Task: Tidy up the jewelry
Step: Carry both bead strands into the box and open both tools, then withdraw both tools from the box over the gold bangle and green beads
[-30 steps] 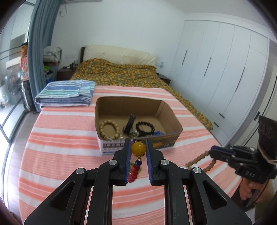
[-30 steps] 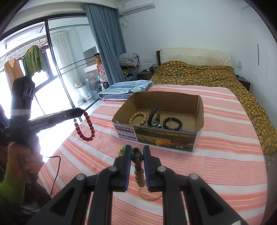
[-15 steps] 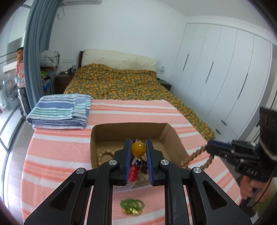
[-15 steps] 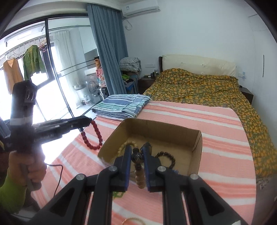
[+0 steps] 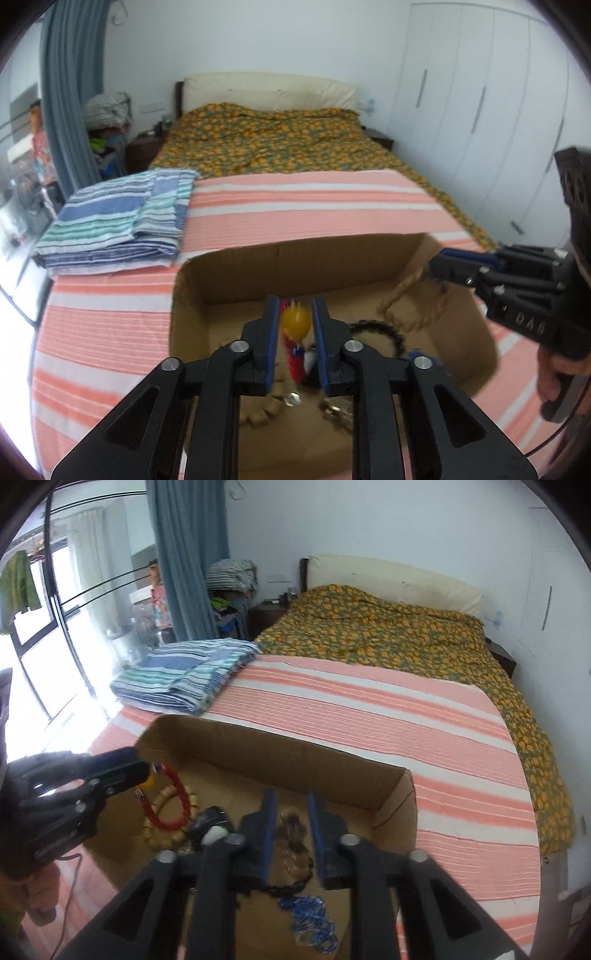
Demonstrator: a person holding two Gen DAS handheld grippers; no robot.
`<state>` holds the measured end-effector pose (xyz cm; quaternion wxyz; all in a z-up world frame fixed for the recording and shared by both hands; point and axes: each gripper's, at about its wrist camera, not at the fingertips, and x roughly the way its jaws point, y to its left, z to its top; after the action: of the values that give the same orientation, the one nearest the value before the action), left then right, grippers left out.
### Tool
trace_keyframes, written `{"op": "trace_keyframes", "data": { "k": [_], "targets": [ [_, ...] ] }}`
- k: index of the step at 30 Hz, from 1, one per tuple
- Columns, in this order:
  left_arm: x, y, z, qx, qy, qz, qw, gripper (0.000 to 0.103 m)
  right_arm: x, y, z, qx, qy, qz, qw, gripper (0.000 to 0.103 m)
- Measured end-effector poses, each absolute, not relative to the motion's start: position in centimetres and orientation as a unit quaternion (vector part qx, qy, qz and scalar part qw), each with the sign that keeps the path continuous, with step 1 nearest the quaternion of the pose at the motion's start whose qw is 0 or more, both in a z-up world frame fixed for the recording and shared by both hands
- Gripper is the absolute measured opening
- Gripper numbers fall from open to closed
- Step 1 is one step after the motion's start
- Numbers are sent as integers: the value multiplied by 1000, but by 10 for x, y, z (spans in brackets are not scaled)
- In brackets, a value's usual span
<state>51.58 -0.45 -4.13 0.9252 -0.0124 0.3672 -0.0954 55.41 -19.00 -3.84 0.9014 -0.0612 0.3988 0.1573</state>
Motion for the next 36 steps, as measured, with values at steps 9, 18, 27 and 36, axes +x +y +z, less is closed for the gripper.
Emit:
{"op": "trace_keyframes", "data": {
  "k": [9,18,27,36],
  "targets": [
    [440,28,-23,-38,322,-68,943,90,479,-217,-17,-36,350,141,925,54],
    [335,19,-55,-21,362,-60,930,96,332,-235,-57,-30,351,102,930,57],
    [279,7,-139,-30,428,-43,902,96,274,-253,-140,-53,420,17,906,57],
    [286,4,-158,-8,448,-28,894,98,266,-260,-156,-29,424,1,905,66]
  ]
}}
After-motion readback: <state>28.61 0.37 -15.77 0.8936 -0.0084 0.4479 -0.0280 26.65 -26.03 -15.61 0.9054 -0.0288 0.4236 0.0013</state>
